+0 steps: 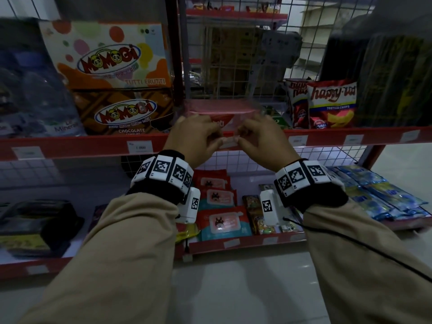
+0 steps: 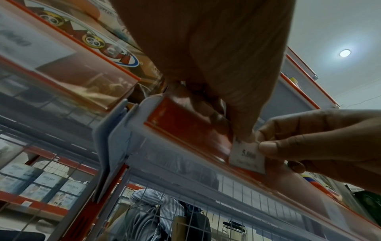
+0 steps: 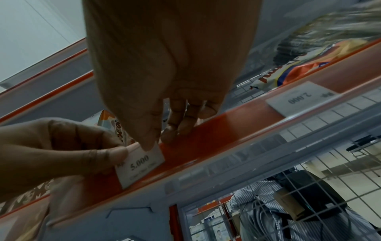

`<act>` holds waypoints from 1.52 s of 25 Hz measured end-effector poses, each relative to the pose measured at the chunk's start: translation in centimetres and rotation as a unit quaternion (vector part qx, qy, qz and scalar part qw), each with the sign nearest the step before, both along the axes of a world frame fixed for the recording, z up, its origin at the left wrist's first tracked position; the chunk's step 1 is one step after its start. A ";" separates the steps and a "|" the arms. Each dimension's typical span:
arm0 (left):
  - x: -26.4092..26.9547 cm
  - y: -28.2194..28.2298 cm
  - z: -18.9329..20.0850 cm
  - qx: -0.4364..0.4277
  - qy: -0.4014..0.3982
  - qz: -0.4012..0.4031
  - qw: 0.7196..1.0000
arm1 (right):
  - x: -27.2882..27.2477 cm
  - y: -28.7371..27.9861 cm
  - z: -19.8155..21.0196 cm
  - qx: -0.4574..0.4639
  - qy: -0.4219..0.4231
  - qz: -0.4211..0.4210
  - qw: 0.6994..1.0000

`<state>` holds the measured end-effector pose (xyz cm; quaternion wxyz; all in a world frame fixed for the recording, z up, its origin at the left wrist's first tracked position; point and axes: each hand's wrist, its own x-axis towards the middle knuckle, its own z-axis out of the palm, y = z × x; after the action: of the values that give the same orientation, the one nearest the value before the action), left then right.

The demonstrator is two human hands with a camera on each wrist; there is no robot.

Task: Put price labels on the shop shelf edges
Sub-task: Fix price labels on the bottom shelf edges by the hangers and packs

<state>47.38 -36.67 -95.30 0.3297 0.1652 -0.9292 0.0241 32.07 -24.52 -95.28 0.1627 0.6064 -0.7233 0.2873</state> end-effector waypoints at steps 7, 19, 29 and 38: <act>0.2 0.2 0.4 0.000 -0.030 0.033 0.999 | 0.4 0.7 0.4 0.054 0.016 -0.035 0.998; 0.4 0.5 0.2 -0.017 -0.019 0.051 0.998 | 0.5 0.9 0.1 0.025 0.012 -0.033 0.999; 0.8 2.3 -2.5 -0.029 0.092 0.094 0.991 | 0.3 1.3 -2.1 -0.086 0.023 -0.031 0.996; 1.1 5.1 -11.8 -0.035 0.117 0.042 0.992 | -0.7 3.3 -11.4 -0.042 -0.035 0.017 0.998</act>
<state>48.48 -31.60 -107.10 0.4402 0.1937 -0.8752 0.0514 31.34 -21.21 -106.64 0.1574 0.6011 -0.7053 0.3413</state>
